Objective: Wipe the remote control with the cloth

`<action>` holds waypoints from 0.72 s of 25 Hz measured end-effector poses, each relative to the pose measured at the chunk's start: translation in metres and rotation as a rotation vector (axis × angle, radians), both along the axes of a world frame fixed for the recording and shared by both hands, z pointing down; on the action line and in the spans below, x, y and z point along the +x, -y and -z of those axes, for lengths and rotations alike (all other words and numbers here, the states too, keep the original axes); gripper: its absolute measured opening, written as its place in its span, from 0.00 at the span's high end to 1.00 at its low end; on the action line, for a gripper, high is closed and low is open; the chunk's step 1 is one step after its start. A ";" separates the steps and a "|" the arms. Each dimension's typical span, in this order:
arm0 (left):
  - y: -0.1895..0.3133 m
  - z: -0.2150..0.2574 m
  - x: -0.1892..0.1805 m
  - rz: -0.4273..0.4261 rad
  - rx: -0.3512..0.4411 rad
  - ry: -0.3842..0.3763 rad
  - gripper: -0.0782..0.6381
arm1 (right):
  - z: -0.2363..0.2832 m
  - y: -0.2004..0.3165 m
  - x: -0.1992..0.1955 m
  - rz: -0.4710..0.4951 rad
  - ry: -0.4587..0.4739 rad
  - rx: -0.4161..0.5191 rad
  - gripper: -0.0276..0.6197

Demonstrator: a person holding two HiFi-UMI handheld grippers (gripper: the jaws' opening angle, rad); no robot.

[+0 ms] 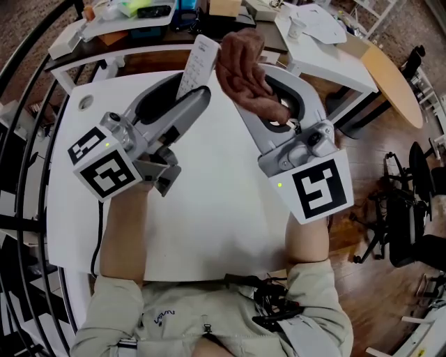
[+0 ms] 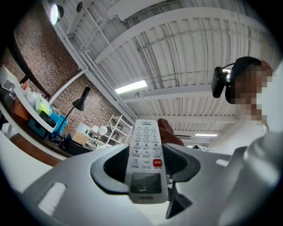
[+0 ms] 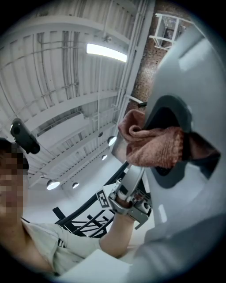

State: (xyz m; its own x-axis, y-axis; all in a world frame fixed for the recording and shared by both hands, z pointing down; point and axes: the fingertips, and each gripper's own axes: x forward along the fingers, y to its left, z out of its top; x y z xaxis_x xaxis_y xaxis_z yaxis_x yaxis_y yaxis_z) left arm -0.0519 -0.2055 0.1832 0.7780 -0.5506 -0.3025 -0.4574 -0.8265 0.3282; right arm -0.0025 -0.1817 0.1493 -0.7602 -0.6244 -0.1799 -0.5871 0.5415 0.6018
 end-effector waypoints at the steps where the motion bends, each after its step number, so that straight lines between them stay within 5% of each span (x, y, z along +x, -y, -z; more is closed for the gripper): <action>1: 0.001 0.001 -0.003 -0.002 -0.003 -0.013 0.55 | -0.003 -0.001 -0.004 0.015 -0.017 -0.007 0.79; 8: 0.001 0.008 -0.015 -0.041 -0.020 -0.089 0.55 | -0.027 -0.014 -0.025 0.133 -0.132 -0.084 0.80; 18: -0.012 0.008 -0.001 -0.197 -0.031 -0.113 0.55 | -0.026 -0.033 -0.012 0.364 -0.101 -0.270 0.79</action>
